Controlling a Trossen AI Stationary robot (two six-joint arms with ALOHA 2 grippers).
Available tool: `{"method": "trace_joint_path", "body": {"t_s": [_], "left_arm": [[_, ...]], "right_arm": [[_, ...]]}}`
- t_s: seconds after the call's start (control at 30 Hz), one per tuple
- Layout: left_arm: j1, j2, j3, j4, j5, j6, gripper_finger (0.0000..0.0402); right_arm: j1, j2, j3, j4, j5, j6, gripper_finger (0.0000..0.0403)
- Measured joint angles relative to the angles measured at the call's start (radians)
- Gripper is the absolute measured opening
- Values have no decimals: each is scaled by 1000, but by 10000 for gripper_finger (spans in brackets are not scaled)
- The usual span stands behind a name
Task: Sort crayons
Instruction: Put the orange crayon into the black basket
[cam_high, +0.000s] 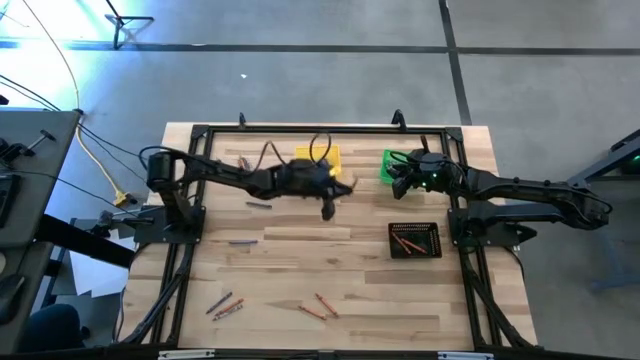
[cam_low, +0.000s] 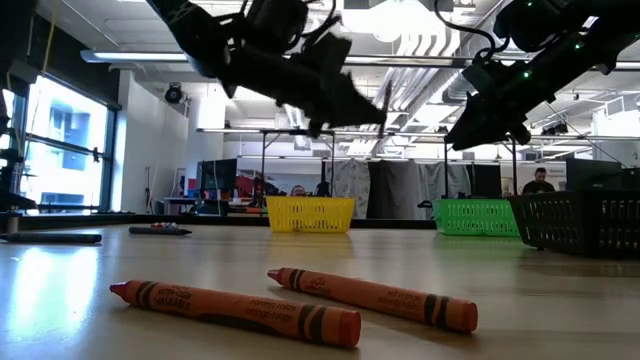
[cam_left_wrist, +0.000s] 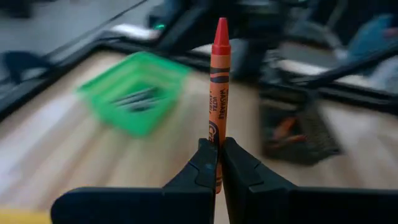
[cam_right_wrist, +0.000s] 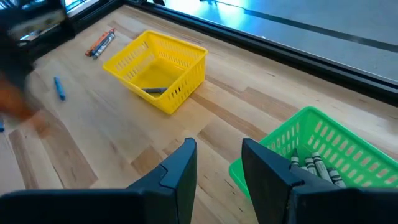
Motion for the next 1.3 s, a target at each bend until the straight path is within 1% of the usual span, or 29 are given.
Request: {"method": "trace_joint_path", "body": {"t_s": [0.07, 0.17, 0.27, 0.3, 0.37, 0.47, 0.67, 0.83, 1.03, 1.17, 1.3], "left_arm": [[-26, 19, 1, 74, 1, 4, 0], [-49, 25, 0, 130, -43, 27, 0], [-55, 23, 0, 162, -97, 42, 0], [-55, 20, 0, 162, -100, 42, 0], [-55, 15, 1, 172, -103, 42, 0], [-60, 15, 1, 170, -107, 42, 0], [-81, 15, 1, 205, -145, 39, 0], [-103, 15, 22, 207, -150, 39, 0], [-123, 15, 50, 206, -193, 69, 0], [-130, 15, 61, 205, -196, 69, 0], [-133, 15, 62, 204, -196, 63, 0]], "right_arm": [[0, 0, 0, 3, -17, -1, 122], [17, 0, 0, 47, -106, -36, 122], [66, 0, 0, 160, -238, -72, 122], [88, 0, 0, 209, -266, -80, 122], [136, 0, 0, 295, -284, -88, 122], [195, 0, 0, 374, -268, -112, 122], [262, 0, 0, 431, -218, -131, 124], [280, 2, 0, 440, -216, -131, 146], [301, 50, 0, 504, -204, -131, 182], [300, 77, 0, 545, -160, -147, 188], [301, 105, 0, 605, -150, -158, 188]]}}
